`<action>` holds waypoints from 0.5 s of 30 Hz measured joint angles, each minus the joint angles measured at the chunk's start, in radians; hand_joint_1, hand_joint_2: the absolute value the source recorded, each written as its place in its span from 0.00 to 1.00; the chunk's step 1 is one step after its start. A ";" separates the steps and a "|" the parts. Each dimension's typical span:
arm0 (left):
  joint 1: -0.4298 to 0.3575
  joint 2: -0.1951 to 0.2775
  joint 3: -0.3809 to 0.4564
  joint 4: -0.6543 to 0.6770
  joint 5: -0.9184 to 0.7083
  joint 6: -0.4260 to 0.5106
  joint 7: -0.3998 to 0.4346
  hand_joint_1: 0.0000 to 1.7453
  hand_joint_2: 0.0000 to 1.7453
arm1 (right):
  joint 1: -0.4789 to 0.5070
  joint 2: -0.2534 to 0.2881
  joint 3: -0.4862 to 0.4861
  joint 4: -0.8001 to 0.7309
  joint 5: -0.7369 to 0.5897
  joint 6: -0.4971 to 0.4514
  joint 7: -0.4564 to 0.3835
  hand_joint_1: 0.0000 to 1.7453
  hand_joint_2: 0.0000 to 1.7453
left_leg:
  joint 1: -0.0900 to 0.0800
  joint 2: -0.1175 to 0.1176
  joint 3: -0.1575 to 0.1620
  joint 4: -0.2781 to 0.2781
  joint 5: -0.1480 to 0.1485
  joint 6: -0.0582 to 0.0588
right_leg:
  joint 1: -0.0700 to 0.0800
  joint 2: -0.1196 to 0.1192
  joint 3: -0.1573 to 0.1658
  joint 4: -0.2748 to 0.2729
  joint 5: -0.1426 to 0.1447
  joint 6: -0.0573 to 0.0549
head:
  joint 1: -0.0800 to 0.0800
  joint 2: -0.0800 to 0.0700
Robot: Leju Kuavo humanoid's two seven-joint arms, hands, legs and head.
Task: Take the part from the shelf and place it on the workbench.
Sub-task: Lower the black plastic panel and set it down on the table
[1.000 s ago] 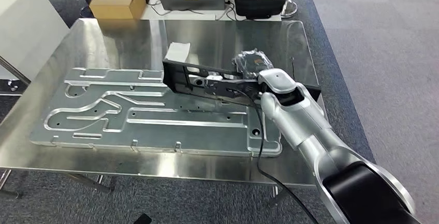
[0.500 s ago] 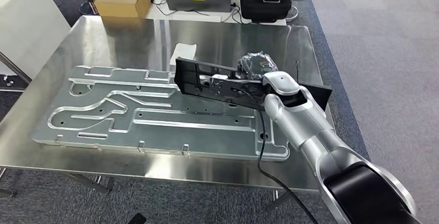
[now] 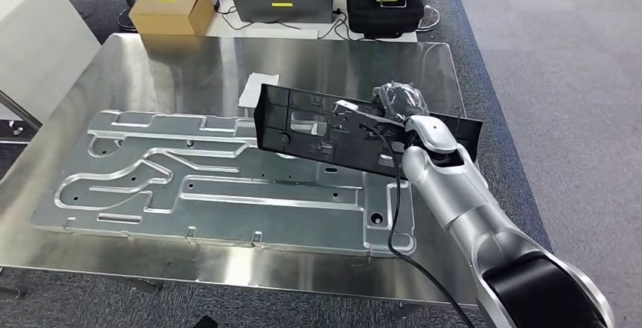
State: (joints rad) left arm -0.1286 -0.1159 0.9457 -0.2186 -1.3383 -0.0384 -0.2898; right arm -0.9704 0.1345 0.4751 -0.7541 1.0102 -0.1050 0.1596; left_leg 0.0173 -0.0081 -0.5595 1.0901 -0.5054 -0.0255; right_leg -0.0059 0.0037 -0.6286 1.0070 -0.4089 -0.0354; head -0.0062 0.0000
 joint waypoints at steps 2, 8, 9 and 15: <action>0.000 0.001 0.000 0.000 0.001 0.002 0.000 0.00 0.00 | 0.007 -0.001 -0.001 -0.005 0.008 -0.004 0.003 1.00 1.00 | 0.001 0.002 -0.077 0.127 -0.045 -0.006 | 0.002 0.000 0.013 -0.002 -0.010 -0.007 | -0.004 0.000; 0.006 0.005 0.000 0.000 0.001 0.010 0.012 0.00 0.00 | 0.037 -0.008 -0.005 -0.024 0.032 -0.016 0.013 1.00 1.00 | -0.002 0.003 -0.107 0.017 0.076 0.003 | 0.006 0.003 0.051 0.006 -0.048 -0.003 | -0.003 0.000; 0.005 0.005 0.000 0.000 0.001 0.012 0.012 0.00 0.00 | 0.039 -0.010 -0.006 -0.026 0.036 -0.019 0.014 1.00 1.00 | -0.005 0.004 -0.090 -0.035 0.097 0.008 | 0.006 0.003 0.053 0.008 -0.053 0.001 | -0.002 0.000; 0.005 0.005 -0.001 0.000 0.001 0.017 0.011 0.00 0.00 | 0.050 -0.025 -0.011 -0.044 0.046 -0.026 0.015 1.00 1.00 | -0.003 0.005 -0.068 -0.087 0.110 0.038 | 0.007 0.002 0.036 0.054 -0.097 0.033 | 0.000 0.000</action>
State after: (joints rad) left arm -0.1233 -0.1105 0.9445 -0.2186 -1.3377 -0.0217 -0.2791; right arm -0.9202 0.1096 0.4637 -0.7979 1.0562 -0.1308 0.1745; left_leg 0.0140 -0.0026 -0.6275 1.0030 -0.3951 0.0123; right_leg 0.0012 0.0058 -0.5930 1.0611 -0.5060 -0.0025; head -0.0059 0.0000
